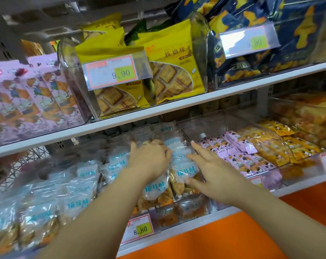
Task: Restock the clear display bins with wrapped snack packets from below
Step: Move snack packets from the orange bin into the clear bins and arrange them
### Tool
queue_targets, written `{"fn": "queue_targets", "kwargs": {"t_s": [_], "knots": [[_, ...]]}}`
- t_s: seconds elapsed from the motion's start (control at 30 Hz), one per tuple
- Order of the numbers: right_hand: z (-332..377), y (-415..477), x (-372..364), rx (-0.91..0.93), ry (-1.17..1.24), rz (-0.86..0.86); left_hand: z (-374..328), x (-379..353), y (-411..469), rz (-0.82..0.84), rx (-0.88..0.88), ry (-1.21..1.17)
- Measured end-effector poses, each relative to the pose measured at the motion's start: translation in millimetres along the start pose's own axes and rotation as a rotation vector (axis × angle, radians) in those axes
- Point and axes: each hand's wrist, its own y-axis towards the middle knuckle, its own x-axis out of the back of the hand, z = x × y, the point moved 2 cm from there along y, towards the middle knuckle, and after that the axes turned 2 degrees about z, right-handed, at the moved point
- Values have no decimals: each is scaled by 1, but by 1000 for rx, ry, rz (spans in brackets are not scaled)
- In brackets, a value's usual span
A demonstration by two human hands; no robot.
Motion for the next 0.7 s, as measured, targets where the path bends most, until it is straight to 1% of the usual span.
{"fn": "queue_targets", "kwargs": {"t_s": [0.1,0.2,0.3,0.33,0.43,0.5,0.53,0.63,0.7], "knots": [[-3,3,-4,-13,-27,-8,-3,-3,0,-15,27,-20],[-3,5,-7,-22,4,-22,-6,-2,1,-17,54,-48],[-4,2,-8,-13,-9,-83,-7,4,-7,-117,55,-67],[-4,0,-7,12,-21,-132,-6,7,-13,-176,42,-70],[1,-12,-6,157,-37,-349,2,10,-41,-400,-29,-114],[10,-21,-12,248,-81,-415,12,2,-65,-527,-81,-146],[17,-26,-18,294,-108,-417,16,-6,-78,-558,-96,-148],[39,-34,-44,442,-187,-395,28,-40,-108,-552,-118,-74],[48,-33,-60,476,-282,-362,34,-59,-119,-541,-120,8]]}}
